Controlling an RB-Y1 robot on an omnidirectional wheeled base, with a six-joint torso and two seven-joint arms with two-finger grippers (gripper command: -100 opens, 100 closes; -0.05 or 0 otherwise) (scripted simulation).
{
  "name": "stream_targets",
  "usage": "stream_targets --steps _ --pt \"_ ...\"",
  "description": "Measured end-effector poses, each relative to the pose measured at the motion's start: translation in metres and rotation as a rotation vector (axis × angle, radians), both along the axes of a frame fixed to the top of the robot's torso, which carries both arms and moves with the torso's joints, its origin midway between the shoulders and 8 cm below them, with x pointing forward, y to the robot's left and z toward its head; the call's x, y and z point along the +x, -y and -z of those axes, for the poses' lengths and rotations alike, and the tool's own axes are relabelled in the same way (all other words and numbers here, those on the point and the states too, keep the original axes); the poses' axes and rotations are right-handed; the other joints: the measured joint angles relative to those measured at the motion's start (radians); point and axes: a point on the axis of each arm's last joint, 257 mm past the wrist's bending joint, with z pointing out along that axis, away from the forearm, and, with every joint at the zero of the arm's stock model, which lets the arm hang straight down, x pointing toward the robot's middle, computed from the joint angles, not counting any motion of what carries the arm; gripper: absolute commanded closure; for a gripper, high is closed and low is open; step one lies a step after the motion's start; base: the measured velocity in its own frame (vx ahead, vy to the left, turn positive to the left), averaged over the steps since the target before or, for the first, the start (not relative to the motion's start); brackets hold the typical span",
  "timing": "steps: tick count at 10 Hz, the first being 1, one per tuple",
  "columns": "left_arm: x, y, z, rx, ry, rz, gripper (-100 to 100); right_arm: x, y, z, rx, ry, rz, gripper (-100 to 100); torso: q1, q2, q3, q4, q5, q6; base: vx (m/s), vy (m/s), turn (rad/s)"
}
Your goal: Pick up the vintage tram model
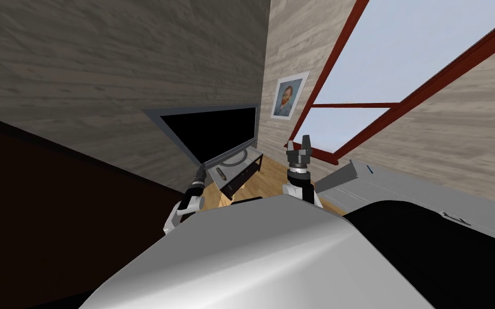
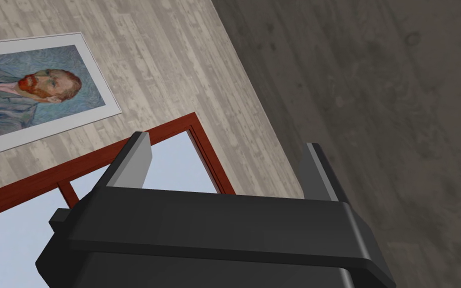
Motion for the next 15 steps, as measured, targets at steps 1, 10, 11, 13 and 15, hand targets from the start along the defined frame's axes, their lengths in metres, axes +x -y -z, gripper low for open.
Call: stream_targets --steps 1,10,11,13,15 --pt "0.0 -0.003 0.009 0.002 -0.028 -0.005 -100 0.0 0.0 0.0 0.0 0.0 0.0 0 0.0 0.0 0.0 0.0 0.0 0.0 -0.018 -0.013 -0.159" --pt "0.013 -0.039 0.103 0.037 -0.337 -0.042 -100 0.0 0.0 0.0 0.0 0.0 0.0 0 0.002 -0.001 -0.001 0.0 0.0 0.0 -0.01 0.006 -0.126" --pt "0.011 -0.042 0.115 0.039 -0.374 -0.047 -100 0.0 0.0 0.0 0.0 0.0 0.0 0 0.002 -0.001 -0.001 0.0 0.001 -0.001 -0.002 0.02 -0.207" --pt "0.013 -0.05 0.136 0.046 -0.445 -0.05 -100 0.0 0.0 0.0 0.0 0.0 0.0 0 0.003 -0.002 -0.001 0.0 0.001 -0.001 -0.003 0.023 -0.135" --pt "0.011 -0.058 0.158 0.054 -0.521 -0.054 -100 0.0 0.0 0.0 0.0 0.0 0.0 0 0.003 -0.002 -0.001 0.0 0.001 -0.001 -0.004 0.027 -0.165"
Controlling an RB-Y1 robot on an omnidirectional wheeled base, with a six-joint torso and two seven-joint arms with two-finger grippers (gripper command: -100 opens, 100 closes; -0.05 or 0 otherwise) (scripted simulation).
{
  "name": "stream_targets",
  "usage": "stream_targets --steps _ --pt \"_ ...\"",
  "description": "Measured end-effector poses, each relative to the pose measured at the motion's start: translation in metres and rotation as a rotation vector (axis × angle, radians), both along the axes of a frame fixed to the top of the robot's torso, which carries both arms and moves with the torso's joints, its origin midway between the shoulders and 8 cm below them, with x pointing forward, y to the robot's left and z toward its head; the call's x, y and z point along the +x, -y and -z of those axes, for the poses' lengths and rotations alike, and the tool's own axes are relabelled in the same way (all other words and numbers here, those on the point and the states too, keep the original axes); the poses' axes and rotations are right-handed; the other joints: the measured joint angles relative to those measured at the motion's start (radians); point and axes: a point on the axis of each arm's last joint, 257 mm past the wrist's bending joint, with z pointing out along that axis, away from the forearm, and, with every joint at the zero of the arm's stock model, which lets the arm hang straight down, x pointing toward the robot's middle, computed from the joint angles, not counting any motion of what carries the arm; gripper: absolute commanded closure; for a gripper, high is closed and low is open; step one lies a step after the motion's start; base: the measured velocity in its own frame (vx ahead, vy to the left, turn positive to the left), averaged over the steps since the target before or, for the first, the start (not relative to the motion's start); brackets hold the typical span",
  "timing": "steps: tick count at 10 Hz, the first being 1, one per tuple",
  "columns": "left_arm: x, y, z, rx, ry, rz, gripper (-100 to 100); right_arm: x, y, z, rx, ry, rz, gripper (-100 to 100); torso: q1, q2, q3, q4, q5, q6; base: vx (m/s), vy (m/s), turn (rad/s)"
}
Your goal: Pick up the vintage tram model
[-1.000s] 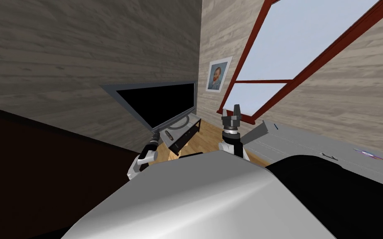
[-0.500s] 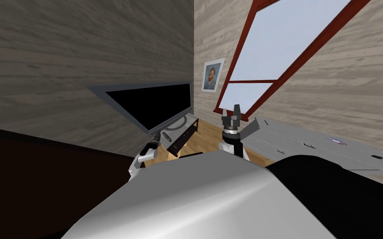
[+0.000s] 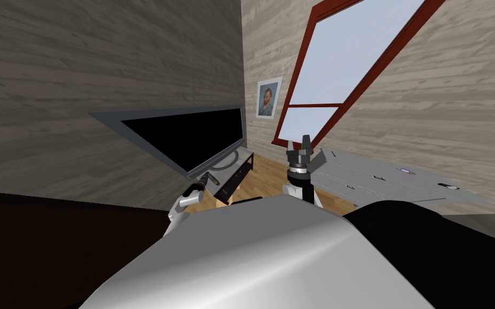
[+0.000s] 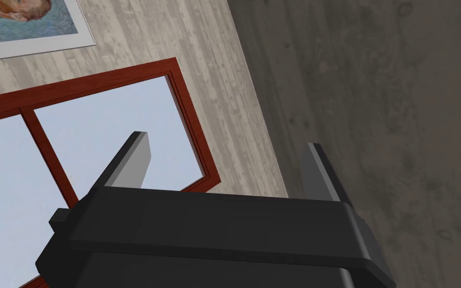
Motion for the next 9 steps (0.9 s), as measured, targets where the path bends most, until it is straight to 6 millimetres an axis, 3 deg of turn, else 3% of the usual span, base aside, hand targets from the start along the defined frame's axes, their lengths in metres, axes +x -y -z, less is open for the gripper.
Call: stream_targets --steps 9 --pt "-0.017 -0.032 0.073 0.026 -0.322 -0.007 -100 0.0 0.0 0.0 0.0 0.0 0.0 0 0.001 -0.001 0.0 0.0 0.0 0.0 -0.001 0.042 -0.143"
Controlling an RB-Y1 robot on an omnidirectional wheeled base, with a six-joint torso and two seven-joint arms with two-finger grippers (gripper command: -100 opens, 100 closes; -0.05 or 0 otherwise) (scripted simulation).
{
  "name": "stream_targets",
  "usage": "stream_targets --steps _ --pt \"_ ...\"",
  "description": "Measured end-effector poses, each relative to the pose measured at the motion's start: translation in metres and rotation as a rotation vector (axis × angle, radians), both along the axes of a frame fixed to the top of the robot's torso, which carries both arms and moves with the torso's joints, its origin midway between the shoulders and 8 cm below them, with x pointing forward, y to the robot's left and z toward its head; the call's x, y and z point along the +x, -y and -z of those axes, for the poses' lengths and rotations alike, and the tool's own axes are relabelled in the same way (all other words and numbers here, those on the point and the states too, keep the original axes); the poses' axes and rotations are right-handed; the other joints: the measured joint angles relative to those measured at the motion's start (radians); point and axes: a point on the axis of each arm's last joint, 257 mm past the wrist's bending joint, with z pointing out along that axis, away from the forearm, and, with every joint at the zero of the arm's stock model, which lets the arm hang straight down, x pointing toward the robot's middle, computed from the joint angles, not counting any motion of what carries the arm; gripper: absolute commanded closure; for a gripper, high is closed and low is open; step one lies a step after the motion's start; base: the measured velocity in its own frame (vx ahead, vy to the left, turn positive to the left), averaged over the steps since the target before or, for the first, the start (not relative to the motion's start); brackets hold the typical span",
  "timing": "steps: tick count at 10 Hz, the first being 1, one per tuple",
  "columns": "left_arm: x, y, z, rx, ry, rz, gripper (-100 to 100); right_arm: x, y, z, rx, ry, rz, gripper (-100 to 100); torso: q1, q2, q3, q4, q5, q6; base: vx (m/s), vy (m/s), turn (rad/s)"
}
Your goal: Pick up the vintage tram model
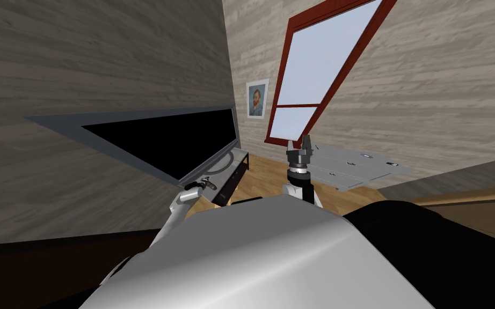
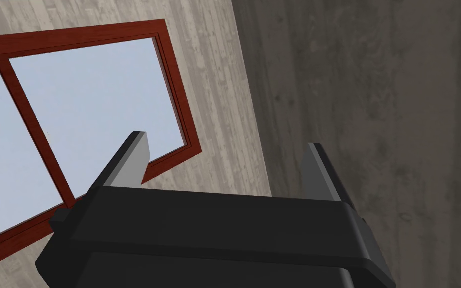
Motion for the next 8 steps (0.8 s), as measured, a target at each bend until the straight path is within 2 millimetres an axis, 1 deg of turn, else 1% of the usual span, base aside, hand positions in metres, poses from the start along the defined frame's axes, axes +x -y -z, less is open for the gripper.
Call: stream_targets --steps 2,6,8 --pt "-0.006 -0.005 0.012 0.003 -0.064 0.001 -100 0.0 0.0 0.0 0.0 0.0 0.0 0 0.0 0.0 0.0 0.0 0.0 0.0 -0.001 0.052 -0.15" --pt "-0.019 -0.019 0.028 0.01 -0.182 0.002 -100 0.0 0.0 0.0 0.0 0.0 0.0 0 0.0 0.0 0.0 0.0 0.0 0.0 0.001 0.051 -0.137" --pt "-0.027 -0.028 0.037 0.011 -0.24 -0.002 -100 0.0 0.0 0.0 0.0 0.0 0.0 0 0.0 0.0 0.0 0.0 0.0 0.0 0.004 0.062 -0.233"
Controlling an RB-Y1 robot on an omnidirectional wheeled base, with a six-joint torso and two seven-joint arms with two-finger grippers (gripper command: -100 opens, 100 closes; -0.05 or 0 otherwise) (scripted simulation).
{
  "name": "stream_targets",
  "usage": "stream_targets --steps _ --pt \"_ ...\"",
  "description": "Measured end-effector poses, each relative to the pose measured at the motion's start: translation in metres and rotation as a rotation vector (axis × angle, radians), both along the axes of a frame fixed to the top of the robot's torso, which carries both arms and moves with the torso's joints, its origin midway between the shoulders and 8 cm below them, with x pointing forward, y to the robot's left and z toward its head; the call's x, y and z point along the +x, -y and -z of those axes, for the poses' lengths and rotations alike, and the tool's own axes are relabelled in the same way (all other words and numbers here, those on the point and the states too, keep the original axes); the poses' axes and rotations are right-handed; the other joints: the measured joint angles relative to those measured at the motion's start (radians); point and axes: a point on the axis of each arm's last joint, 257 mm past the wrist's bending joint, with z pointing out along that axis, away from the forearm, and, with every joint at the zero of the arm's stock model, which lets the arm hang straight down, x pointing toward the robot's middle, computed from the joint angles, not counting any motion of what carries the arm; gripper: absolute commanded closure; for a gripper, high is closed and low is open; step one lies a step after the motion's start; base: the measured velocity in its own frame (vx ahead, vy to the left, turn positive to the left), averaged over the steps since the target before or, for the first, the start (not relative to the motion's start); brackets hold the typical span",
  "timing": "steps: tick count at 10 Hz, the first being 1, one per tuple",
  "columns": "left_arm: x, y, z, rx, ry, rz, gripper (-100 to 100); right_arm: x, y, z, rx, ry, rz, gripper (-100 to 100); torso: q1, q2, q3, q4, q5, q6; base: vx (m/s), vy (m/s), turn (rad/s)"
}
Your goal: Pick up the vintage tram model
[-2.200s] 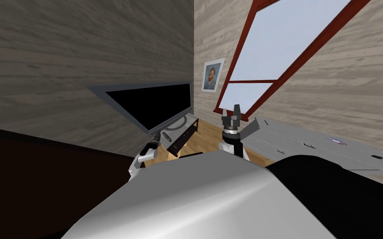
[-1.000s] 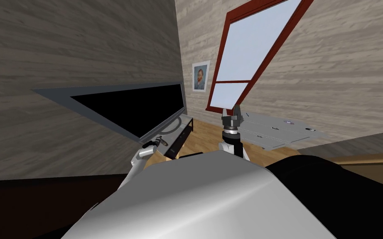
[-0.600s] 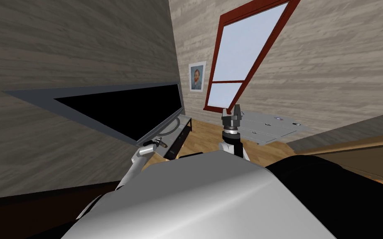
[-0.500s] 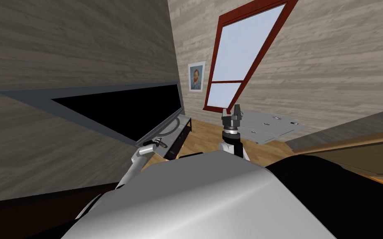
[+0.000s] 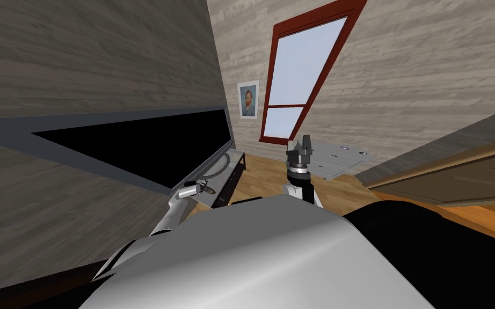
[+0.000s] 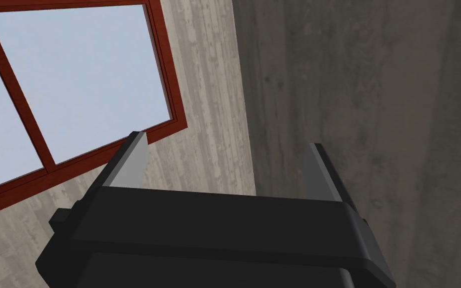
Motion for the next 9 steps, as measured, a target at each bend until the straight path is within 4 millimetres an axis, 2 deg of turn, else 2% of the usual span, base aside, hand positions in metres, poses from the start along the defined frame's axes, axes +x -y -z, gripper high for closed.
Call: stream_targets --steps 6,9 --pt "-0.032 -0.018 0.021 -0.002 -0.188 -0.007 -100 0.0 0.0 0.0 0.0 0.0 0.0 0 0.001 0.0 0.0 0.0 0.0 -0.001 0.004 0.07 -0.132" --pt "-0.051 -0.018 0.03 -0.016 -0.27 -0.009 -100 0.0 0.0 0.0 0.0 0.0 0.0 0 0.0 0.0 0.0 0.0 0.0 -0.001 0.006 0.058 -0.094"
